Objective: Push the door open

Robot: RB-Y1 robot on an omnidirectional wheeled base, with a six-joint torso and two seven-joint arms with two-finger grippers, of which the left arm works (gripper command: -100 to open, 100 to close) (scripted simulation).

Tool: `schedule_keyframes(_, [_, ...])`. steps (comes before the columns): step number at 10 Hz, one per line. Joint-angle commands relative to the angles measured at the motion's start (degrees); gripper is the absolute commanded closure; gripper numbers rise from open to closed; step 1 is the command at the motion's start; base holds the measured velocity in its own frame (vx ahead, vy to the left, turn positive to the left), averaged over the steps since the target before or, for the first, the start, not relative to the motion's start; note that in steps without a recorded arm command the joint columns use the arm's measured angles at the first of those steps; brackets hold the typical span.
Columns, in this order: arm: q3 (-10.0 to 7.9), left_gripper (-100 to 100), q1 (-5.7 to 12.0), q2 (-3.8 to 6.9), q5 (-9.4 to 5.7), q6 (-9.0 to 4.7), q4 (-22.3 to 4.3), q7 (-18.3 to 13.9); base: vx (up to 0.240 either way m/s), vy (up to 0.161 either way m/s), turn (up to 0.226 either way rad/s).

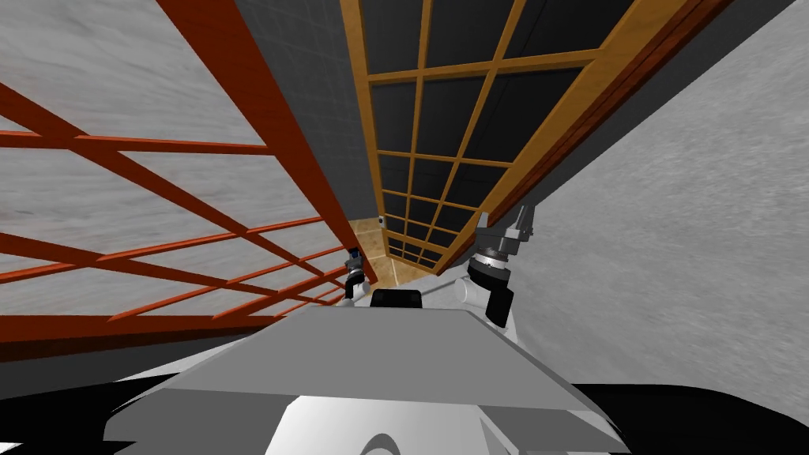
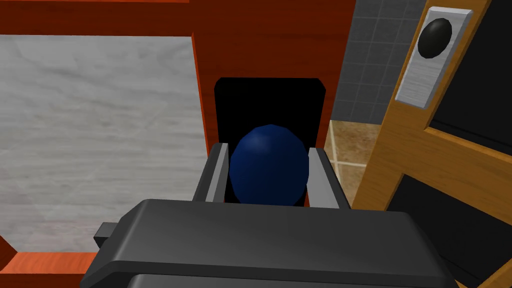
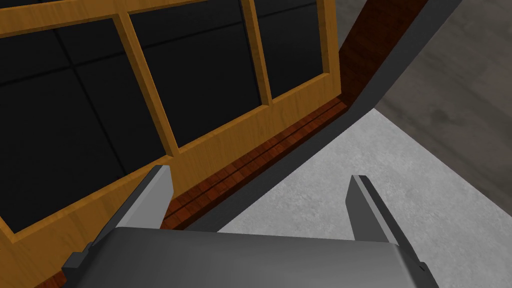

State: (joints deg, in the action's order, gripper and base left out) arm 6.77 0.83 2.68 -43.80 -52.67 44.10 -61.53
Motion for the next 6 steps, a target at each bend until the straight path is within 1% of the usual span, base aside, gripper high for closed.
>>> schedule_keyframes(1, [-2.27, 100, 0.69, 0.53, -0.72, -1.58, -0.48, 0.38, 0.095, 0.054, -0.163])
schedule_keyframes(2, [-3.26, 100, 0.84, 0.6, -1.09, -1.96, -0.62, 0.64, 0.116, 0.062, -0.159])
schedule_keyframes(3, [-3.26, 100, 0.84, 0.6, -1.09, -1.96, -0.62, 0.64, 0.072, 0.042, -0.061])
schedule_keyframes(4, [-3.26, 100, 0.84, 0.6, -1.09, -1.96, -0.62, 0.64, 0.029, 0.02, 0.006])
schedule_keyframes(5, [-5.45, 100, 1.17, 0.71, -1.92, -2.79, -0.94, 1.23, 0.054, 0.038, -0.174])
schedule_keyframes(6, [-5.45, 100, 1.17, 0.71, -1.92, -2.79, -0.94, 1.23, 0.055, 0.037, -0.117])
